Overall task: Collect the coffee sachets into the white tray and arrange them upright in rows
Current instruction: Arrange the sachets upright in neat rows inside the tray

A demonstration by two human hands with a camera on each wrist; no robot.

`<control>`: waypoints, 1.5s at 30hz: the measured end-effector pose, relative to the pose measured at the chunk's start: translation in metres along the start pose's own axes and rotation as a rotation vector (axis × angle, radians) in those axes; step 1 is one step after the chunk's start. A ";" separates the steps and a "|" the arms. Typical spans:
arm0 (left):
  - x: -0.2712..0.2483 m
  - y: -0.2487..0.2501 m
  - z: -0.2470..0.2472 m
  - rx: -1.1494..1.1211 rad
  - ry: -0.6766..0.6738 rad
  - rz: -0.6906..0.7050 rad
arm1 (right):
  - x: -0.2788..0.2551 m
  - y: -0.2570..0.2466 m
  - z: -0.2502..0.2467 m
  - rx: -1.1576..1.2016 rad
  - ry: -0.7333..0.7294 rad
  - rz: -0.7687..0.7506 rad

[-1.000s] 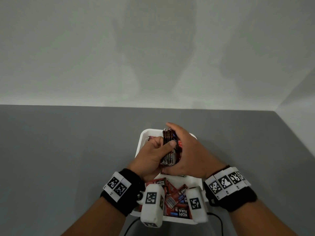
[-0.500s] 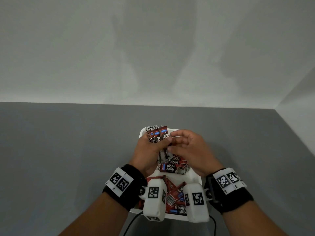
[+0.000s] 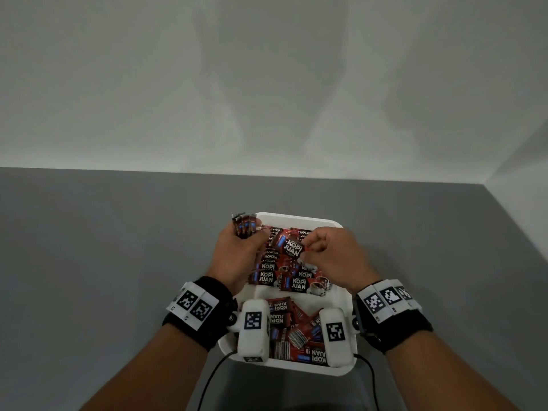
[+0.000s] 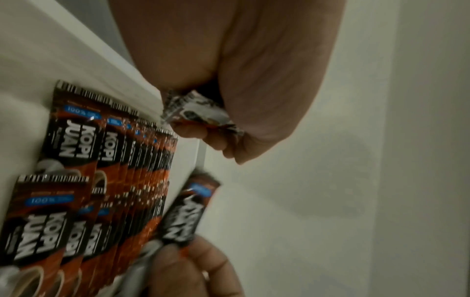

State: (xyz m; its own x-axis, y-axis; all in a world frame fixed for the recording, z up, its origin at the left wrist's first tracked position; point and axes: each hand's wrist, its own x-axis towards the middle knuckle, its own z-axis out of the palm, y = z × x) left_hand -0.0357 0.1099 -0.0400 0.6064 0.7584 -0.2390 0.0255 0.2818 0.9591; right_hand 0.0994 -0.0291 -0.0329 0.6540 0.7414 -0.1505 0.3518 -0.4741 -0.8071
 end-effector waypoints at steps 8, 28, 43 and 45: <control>0.016 -0.005 -0.023 0.195 0.153 -0.063 | 0.018 0.012 0.054 -0.399 -0.305 -0.091; 0.004 -0.012 -0.018 0.101 0.082 -0.176 | 0.022 0.010 0.059 -0.466 -0.200 -0.194; -0.003 -0.013 0.004 -0.118 -0.052 -0.189 | -0.001 0.000 0.006 0.195 -0.001 -0.022; -0.003 -0.017 0.004 -0.038 -0.072 -0.161 | 0.001 -0.001 0.007 0.077 0.000 -0.062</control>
State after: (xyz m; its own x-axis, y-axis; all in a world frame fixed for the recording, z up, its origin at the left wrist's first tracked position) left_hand -0.0346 0.1001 -0.0550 0.6524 0.6579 -0.3762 0.0974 0.4195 0.9025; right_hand 0.0952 -0.0244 -0.0367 0.6322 0.7685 -0.0989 0.3393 -0.3893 -0.8563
